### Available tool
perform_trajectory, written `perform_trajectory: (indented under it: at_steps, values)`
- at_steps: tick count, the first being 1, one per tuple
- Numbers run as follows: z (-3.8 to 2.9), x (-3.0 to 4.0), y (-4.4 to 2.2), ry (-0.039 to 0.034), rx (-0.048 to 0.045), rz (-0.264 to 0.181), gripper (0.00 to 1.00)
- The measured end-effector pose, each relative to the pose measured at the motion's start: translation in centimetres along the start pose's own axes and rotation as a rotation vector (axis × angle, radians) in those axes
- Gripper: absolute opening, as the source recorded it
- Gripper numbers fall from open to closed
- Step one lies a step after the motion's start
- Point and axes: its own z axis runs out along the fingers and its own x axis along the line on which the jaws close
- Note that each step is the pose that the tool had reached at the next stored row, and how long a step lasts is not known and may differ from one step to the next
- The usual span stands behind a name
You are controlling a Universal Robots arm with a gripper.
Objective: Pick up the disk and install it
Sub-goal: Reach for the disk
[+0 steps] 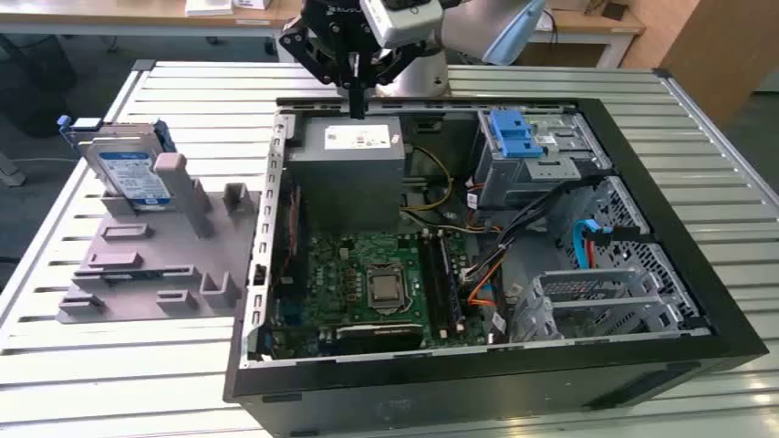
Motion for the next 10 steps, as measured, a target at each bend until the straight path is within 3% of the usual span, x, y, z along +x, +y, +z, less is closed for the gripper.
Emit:
perform_trajectory:
  at_steps: [10]
  values:
    - [-0.01, 0.06, 0.0, 0.0, 0.0001, 0.0, 0.11]
